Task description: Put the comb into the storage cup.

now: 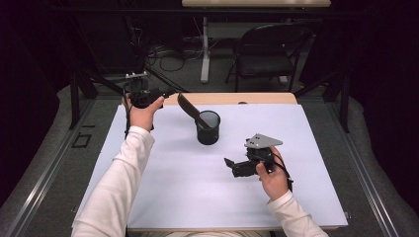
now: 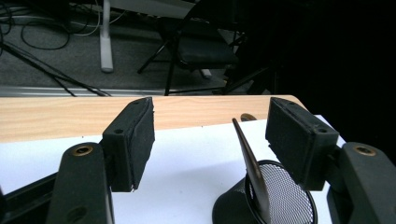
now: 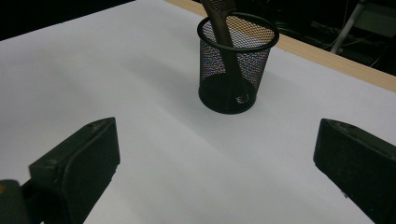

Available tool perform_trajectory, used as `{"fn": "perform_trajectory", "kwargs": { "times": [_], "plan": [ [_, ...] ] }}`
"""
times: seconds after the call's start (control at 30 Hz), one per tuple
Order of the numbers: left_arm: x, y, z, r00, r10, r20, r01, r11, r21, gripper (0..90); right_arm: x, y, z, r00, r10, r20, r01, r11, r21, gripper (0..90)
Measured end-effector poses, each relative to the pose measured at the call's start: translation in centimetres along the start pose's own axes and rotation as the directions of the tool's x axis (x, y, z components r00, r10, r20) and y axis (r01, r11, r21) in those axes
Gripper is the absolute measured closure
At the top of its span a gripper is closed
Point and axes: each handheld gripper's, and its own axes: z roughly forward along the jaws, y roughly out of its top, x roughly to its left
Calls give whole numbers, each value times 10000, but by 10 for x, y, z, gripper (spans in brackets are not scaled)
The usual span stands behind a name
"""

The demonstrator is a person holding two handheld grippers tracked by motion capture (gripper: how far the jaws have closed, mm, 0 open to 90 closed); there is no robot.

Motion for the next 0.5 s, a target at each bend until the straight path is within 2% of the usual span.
{"fn": "perform_trajectory", "kwargs": {
  "times": [0.1, 0.23, 0.27, 0.3, 0.5],
  "plan": [
    [-2, -2, -3, 9993, 211, 322, -213, 9998, 51, 325, 0, 0, 0, 10000, -12, 1, 12, 10000, -4, 2],
    [-5, -3, -9, 9967, 628, 506, -634, 9979, 102, 295, 0, 0, 0, 10000, 3, -1, -3, 10000, -1, 3],
    [-5, -3, -9, 9967, 628, 506, -634, 9979, 102, 281, 0, 0, 0, 10000, 3, -1, -3, 10000, -1, 3],
    [-7, -3, -12, 9954, 778, 558, -787, 9968, 147, 264, 0, 0, 0, 10000, -2, 0, 2, 10000, -4, 3],
    [-10, -7, -24, 9899, 1079, 922, -1103, 9937, 215, 226, -1, 1, -1, 10000, 0, 44, 0, 10000, -41, 6]
  ]
}}
